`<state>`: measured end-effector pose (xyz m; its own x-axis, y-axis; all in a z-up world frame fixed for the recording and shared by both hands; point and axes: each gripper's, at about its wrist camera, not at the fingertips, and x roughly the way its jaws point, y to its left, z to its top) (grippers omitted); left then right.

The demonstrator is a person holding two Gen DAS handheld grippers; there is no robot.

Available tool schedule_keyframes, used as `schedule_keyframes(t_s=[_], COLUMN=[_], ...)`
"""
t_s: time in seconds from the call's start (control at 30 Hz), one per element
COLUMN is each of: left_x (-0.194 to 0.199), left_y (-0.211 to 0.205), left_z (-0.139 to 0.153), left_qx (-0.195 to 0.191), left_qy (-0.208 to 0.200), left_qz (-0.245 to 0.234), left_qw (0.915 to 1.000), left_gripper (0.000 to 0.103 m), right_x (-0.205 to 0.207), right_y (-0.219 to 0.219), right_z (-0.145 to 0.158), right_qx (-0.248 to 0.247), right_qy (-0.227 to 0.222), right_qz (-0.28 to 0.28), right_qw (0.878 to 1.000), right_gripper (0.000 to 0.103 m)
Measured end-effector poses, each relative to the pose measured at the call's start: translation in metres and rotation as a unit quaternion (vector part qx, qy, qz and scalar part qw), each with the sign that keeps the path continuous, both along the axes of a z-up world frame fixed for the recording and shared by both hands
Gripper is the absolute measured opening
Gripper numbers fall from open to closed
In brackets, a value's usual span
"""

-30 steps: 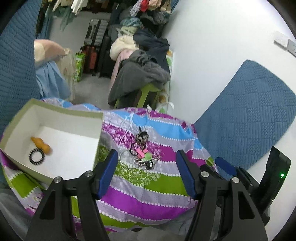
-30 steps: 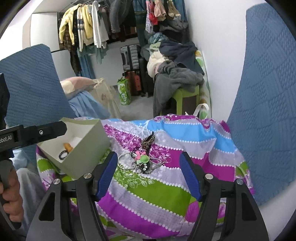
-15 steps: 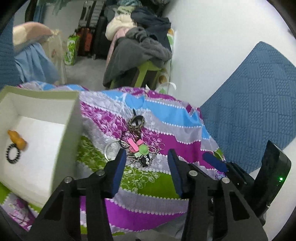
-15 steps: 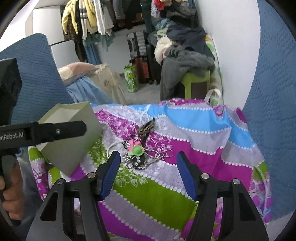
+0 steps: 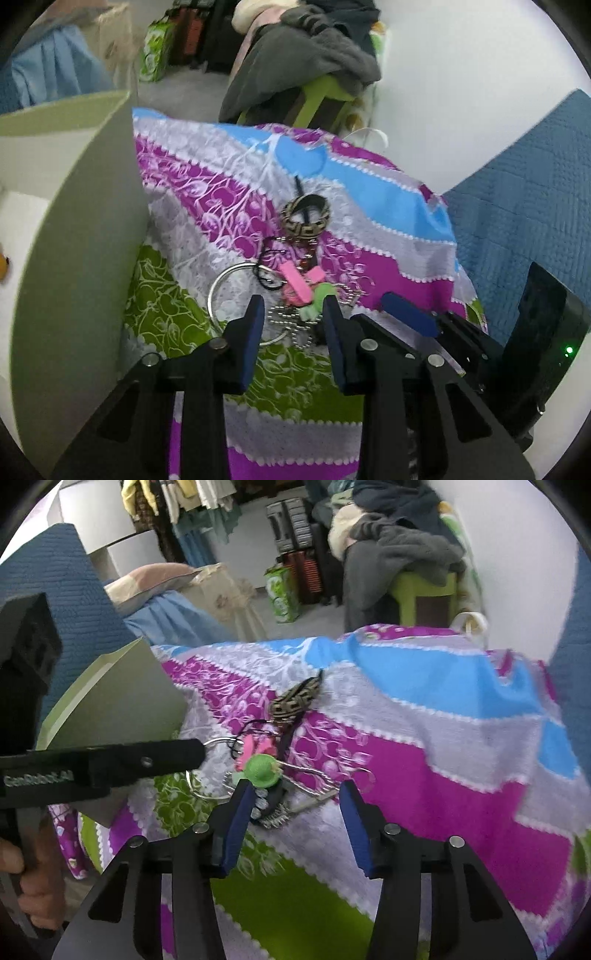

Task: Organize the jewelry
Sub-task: 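Grasp the pink hair clip with the left tool while the right tool grasps the green charm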

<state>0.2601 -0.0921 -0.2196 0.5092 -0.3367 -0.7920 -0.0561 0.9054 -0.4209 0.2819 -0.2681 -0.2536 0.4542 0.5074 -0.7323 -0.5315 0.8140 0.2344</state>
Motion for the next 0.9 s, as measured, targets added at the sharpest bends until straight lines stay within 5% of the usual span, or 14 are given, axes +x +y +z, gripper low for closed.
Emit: schedule_keyframes(t_s=[0.23,0.33,0.5,0.9], left_x=[0.010,0.015,0.022,0.028], left_y=[0.007,0.006,0.001,-0.014], left_z=[-0.011,-0.014,-0.021,-0.028], left_qx=[-0.017,-0.021,-0.039,-0.021], left_qy=[0.011,0.015,0.025,0.032], left_qz=[-0.003,-0.007,-0.018,-0.043], left_qw=[0.9998,0.9996,0.9988,0.9984], left_gripper=[0.033,0.033,0.033,0.036], right_x=[0.011,0.014,0.012,0.003], right_y=[0.018,0.023,0.017,-0.004], right_z=[-0.010,-0.014,-0.011,-0.007], right_qx=[0.005,0.000,-0.001,-0.004], right_qy=[0.011,0.018,0.014,0.023], right_qz=[0.036,0.040,0.035,0.003], right_qw=[0.999,0.999,0.999,1.000], right_gripper=[0.045,0.025,0.019,0.015])
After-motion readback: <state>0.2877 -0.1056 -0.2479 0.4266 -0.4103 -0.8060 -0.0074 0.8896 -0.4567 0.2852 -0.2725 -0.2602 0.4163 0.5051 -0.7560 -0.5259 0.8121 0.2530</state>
